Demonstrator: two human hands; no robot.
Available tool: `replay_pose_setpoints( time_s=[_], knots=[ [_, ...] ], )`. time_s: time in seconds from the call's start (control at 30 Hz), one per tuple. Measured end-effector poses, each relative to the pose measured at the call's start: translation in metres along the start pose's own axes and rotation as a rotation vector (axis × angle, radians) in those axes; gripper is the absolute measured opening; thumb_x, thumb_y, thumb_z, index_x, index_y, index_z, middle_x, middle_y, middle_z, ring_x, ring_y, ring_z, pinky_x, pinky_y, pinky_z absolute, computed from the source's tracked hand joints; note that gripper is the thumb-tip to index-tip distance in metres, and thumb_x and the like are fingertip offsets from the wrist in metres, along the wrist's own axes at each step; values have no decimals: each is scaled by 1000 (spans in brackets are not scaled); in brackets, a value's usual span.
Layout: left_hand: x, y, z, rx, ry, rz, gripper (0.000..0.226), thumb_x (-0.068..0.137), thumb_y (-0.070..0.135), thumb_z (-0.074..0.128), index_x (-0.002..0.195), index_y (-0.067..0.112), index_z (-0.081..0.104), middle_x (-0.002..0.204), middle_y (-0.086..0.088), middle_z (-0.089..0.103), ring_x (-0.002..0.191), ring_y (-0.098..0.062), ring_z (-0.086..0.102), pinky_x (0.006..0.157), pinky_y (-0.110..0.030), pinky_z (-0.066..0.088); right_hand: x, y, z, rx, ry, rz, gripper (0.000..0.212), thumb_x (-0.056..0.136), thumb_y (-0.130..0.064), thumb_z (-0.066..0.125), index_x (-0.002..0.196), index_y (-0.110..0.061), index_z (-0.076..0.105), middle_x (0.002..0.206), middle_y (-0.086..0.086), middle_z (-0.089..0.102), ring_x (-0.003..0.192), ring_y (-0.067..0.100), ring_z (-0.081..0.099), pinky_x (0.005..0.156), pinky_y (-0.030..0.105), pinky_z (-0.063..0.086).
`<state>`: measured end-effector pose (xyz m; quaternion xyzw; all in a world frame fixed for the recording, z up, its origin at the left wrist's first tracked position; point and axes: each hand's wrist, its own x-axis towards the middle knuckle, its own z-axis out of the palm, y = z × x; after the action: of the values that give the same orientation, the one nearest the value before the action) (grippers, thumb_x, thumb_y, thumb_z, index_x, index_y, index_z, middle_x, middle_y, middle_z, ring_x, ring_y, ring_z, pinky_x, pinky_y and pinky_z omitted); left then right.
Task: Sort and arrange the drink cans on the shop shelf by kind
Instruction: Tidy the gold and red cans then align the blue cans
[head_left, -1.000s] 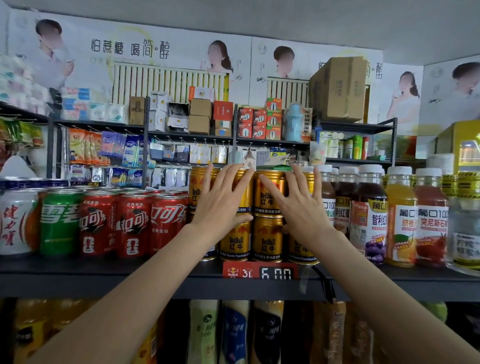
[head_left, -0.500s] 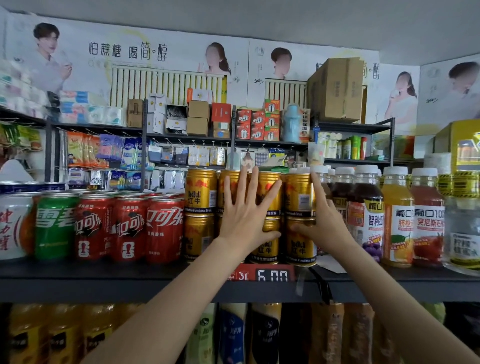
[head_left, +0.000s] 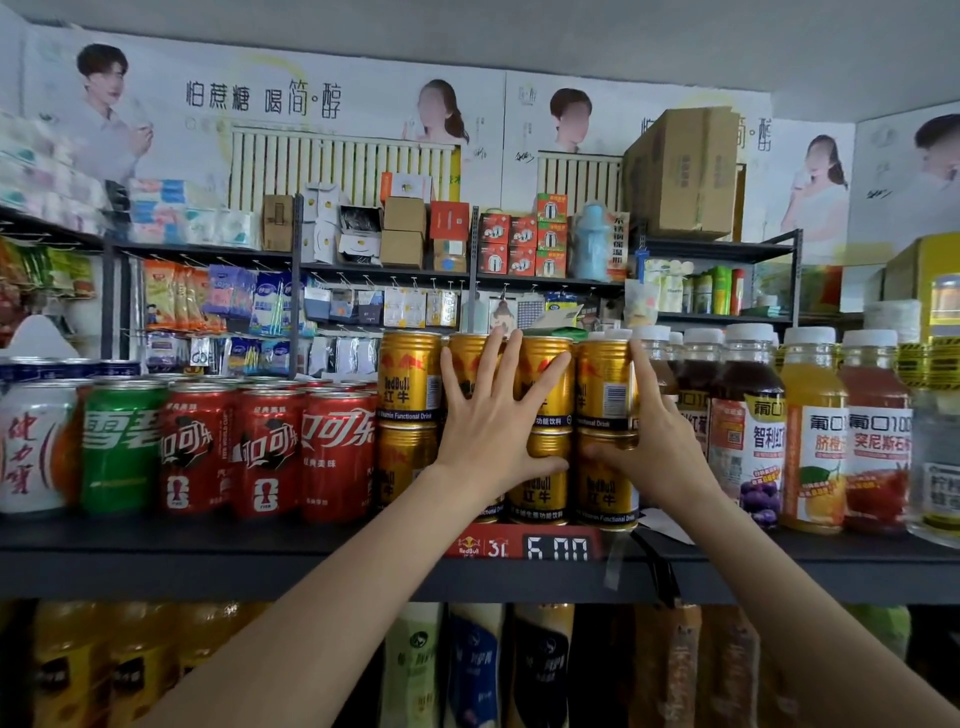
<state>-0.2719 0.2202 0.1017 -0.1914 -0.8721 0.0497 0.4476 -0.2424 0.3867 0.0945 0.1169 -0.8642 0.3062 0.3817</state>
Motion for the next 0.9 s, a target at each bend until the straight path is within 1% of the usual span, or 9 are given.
replay_pose_setpoints(
  time_s=[0.17, 0.27, 0.37, 0.43, 0.5, 0.57, 0.7, 0.8, 0.9],
  knots=[
    [-1, -5, 1, 8, 13, 10, 107, 71, 75, 50, 141, 39, -21, 153, -12, -21, 138, -28, -27, 101, -64, -16, 1, 1, 1, 12, -1, 1, 114, 74, -14, 77, 147, -34, -9, 131, 15, 50, 121, 31, 46, 97, 41, 38],
    [-2, -5, 1, 12, 17, 15, 107, 72, 74, 50, 141, 37, -22, 153, -13, -21, 138, -28, -26, 101, -61, -18, 1, -2, 3, -5, 0, 14, 116, 75, -16, 76, 146, -37, -13, 131, 16, 47, 115, 32, 52, 94, 42, 41],
    [-5, -8, 1, 1, 52, 51, 100, 75, 72, 48, 144, 35, -16, 154, -13, -15, 140, -28, -22, 105, -59, -16, -2, -7, 4, -94, 8, 62, 111, 77, -24, 75, 147, -33, -11, 143, 19, 28, 125, 39, 40, 100, 47, 37],
    [-7, -15, 1, -45, 128, 57, 86, 81, 68, 42, 147, 34, -1, 156, -13, -1, 143, -28, -9, 109, -57, -10, 1, -18, 2, -236, 96, 2, 101, 78, -30, 72, 149, -26, 0, 149, 18, 15, 135, 39, 24, 109, 49, 28],
    [-8, -24, -3, -82, 195, 23, 69, 87, 60, 33, 146, 32, 10, 155, -10, 10, 143, -26, 2, 111, -54, -6, 6, -34, 1, -329, 196, -135, 89, 80, -32, 70, 148, -21, 14, 150, 16, 16, 138, 35, 18, 112, 47, 21],
    [-9, -35, -11, -108, 222, -18, 60, 90, 50, 29, 145, 31, 14, 155, -8, 14, 143, -23, 6, 110, -49, -8, 12, -52, 7, -348, 216, -239, 78, 81, -30, 69, 145, -19, 26, 149, 15, 21, 139, 33, 19, 112, 46, 20],
    [-15, -73, -21, -186, 263, -115, 55, 96, 39, 35, 146, 32, 14, 155, -1, 11, 143, -16, 5, 109, -40, -15, 26, -87, 32, -290, 174, -330, 62, 83, -28, 67, 137, -18, 40, 147, 12, 26, 139, 29, 18, 113, 43, 16],
    [-15, -114, -24, -303, 288, -193, 51, 97, 35, 35, 145, 29, 19, 153, 2, 17, 140, -13, 18, 112, -40, -9, 42, -110, 48, -265, 183, -356, 54, 85, -30, 65, 134, -19, 45, 146, 9, 27, 138, 26, 18, 113, 39, 15],
    [-3, -152, -28, -440, 203, -195, 49, 98, 33, 35, 144, 31, 19, 150, 5, 25, 133, -12, 32, 115, -41, 0, 63, -134, 56, -191, 178, -347, 47, 83, -33, 66, 126, -21, 52, 140, 6, 34, 133, 22, 23, 110, 35, 20]
  ],
)
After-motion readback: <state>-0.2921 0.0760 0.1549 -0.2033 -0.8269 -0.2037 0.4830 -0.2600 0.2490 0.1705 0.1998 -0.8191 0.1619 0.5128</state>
